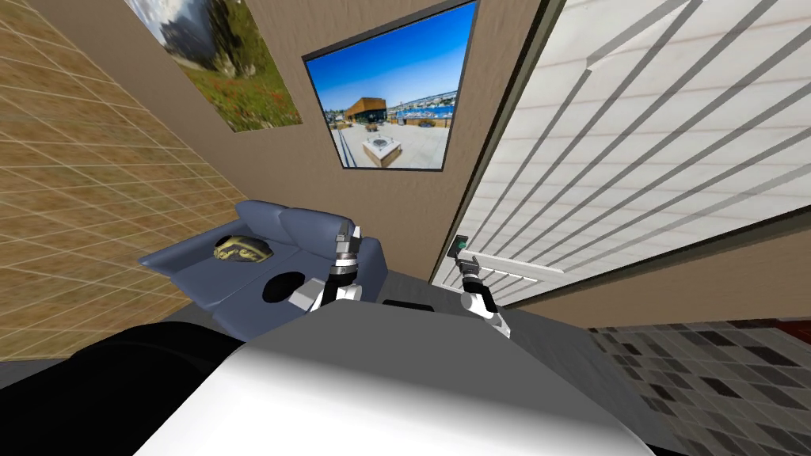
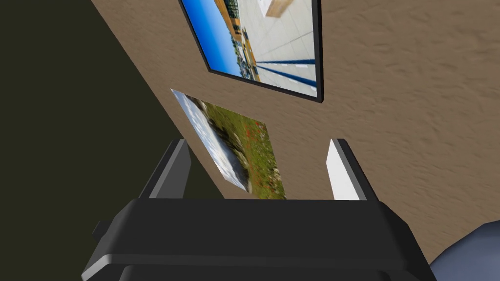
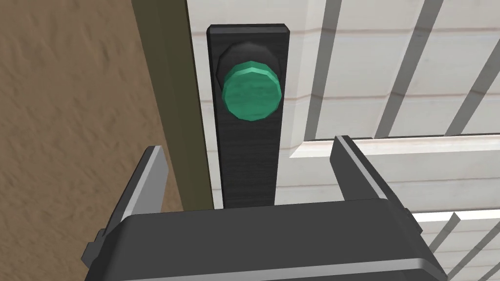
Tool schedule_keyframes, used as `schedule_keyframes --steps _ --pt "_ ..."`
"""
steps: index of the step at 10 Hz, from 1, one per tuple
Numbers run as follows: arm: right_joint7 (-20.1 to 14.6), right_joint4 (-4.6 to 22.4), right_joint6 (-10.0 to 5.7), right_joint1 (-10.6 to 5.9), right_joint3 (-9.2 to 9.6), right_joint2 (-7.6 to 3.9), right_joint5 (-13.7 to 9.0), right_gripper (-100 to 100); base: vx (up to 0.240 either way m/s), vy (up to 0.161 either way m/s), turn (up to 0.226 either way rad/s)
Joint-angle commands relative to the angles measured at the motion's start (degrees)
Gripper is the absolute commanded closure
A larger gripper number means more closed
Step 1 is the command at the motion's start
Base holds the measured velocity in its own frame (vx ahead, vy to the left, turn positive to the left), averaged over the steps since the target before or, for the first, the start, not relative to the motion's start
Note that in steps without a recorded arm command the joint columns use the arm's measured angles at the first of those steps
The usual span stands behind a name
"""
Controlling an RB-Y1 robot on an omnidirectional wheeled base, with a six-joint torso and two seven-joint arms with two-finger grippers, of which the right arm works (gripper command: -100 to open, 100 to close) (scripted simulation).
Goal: Pull the door open
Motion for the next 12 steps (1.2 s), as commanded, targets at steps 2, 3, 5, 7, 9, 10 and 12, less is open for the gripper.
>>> schedule_keyframes --steps 2,3,5,7,9,10,12 --pt "-1.73 2.42 -0.94 -0.66 -1.95 -2.13 -1.14 -100 0.168 0.032 0.172" --pt "-2.36 3.2 -1.27 -0.78 -2.66 -2.94 -1.56 -100 0.191 -0.003 0.176" --pt "-2.51 3.6 -1.16 -1.23 -2.93 -3.2 -1.72 -100 0.138 -0.025 0.064" --pt "-2.51 3.6 -1.16 -1.23 -2.93 -3.2 -1.72 100 -0.02 -0.002 -0.025" --pt "-2.51 3.6 -1.16 -1.23 -2.93 -3.2 -1.72 100 -0.023 0.002 0.01" --pt "-2.51 3.6 -1.16 -1.23 -2.93 -3.2 -1.72 100 -0.009 0.003 -0.004" --pt "-3.49 3.43 -1.44 -0.57 -2.29 -4.23 -1.78 100 -0.043 -0.02 0.06"
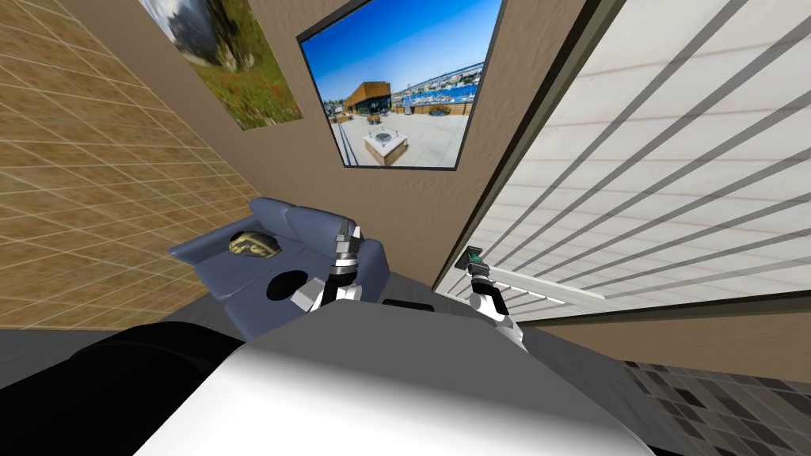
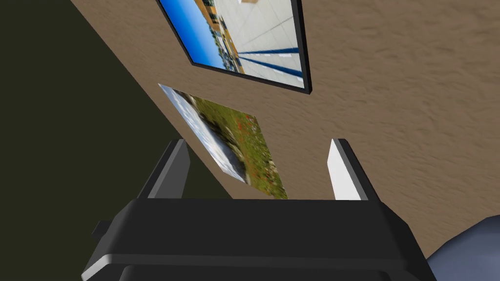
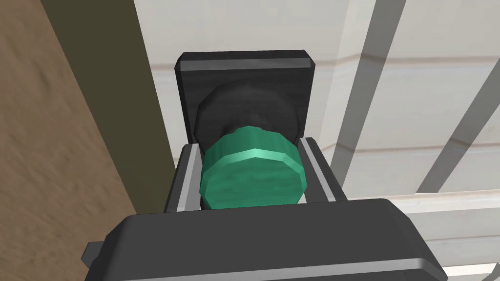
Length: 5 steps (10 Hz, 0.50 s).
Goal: Pull the door open
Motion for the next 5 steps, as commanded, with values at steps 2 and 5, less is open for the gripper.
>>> schedule_keyframes --steps 2,5 --pt "-1.46 -0.37 -0.62 0.68 1.23 -1.24 -0.01 100 -0.188 -0.063 0.144" --pt "-3.59 -1.12 -1.49 1.84 2.82 -3.34 -0.09 100 -0.21 -0.052 0.145"
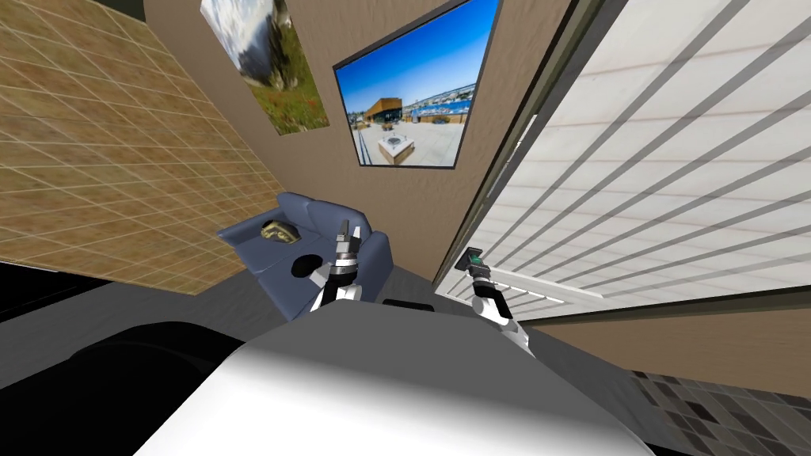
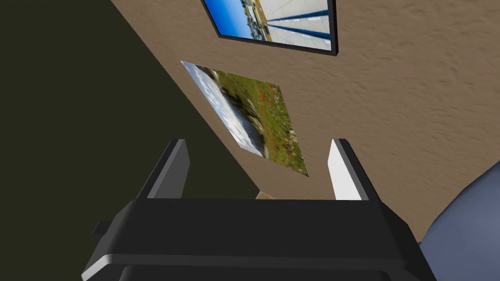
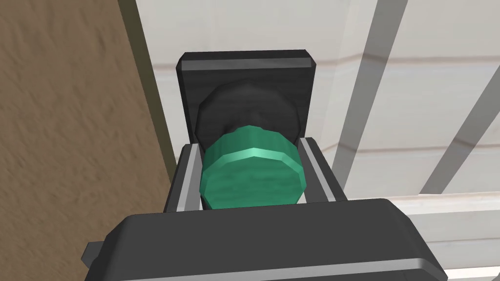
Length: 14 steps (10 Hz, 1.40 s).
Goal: Pull the door open
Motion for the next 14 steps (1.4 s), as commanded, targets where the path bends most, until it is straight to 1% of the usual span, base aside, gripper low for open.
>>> schedule_keyframes --steps 1,2,4,5,6,10,12,14 --pt "-1.22 -0.7 -0.45 0.6 0.91 -1.07 -0.05 100 -0.216 -0.056 0.131" --pt "-2.23 -1.05 -0.86 1.14 1.66 -2.06 -0.09 100 -0.24 -0.076 0.2" --pt "-3.47 -1.49 -1.37 1.82 2.59 -3.29 -0.14 100 -0.22 -0.086 0.146" --pt "-2.89 -1.37 -1.0 1.73 2.35 -2.75 -0.1 100 -0.098 -0.014 0.039" --pt "-3.89 -1.61 -1.53 2.32 3.28 -3.68 0.09 100 -0.119 -0.033 0.096" --pt "-6.24 -2.33 -3.11 3.45 5.15 -6.15 0.5 100 -0.211 -0.047 0.117" --pt "-8.03 -2.87 -4.31 4.32 6.57 -8.04 0.82 100 -0.257 -0.064 0.146" --pt "-9.12 -3.21 -5.05 4.85 7.45 -9.2 1.01 100 -0.235 -0.086 0.111"
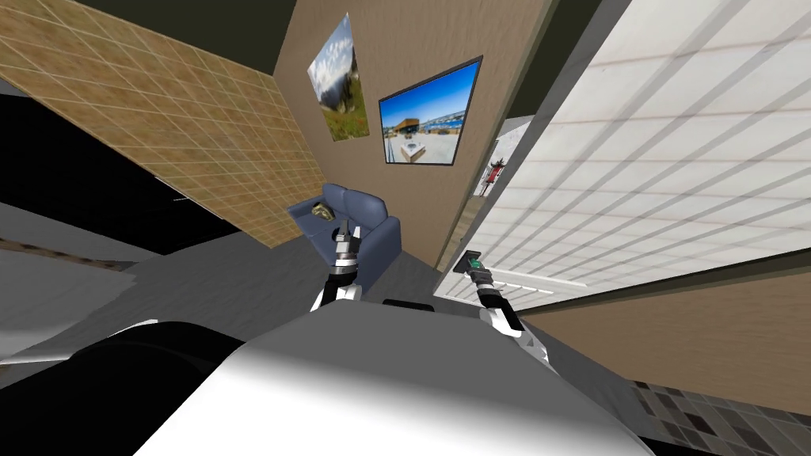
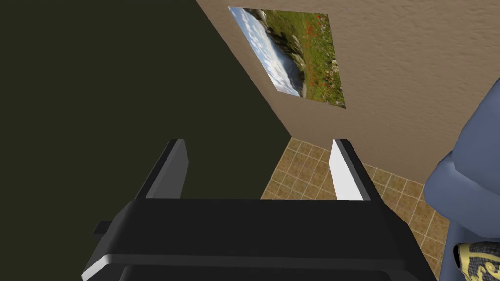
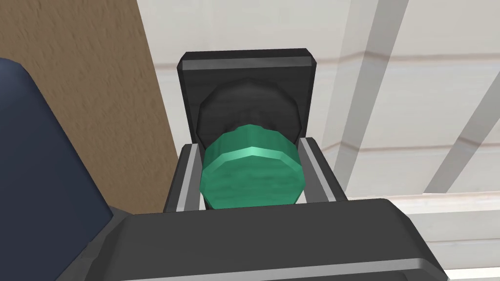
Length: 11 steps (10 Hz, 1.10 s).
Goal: Pull the door open
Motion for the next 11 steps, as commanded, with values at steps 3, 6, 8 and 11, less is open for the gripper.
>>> schedule_keyframes --steps 3,6,8,11 --pt "-1.36 -0.12 -1.13 0.69 1.25 -1.41 0.3 100 -0.162 -0.063 0.112" --pt "-3.28 -0.4 -2.93 1.49 2.71 -3.58 0.66 100 -0.252 -0.057 0.162" --pt "-4.31 -0.56 -3.9 1.93 3.5 -4.76 0.86 100 -0.202 -0.099 0.126" --pt "-4.84 -0.48 -4.29 2.21 4.04 -5.4 0.99 100 -0.159 -0.052 0.081"
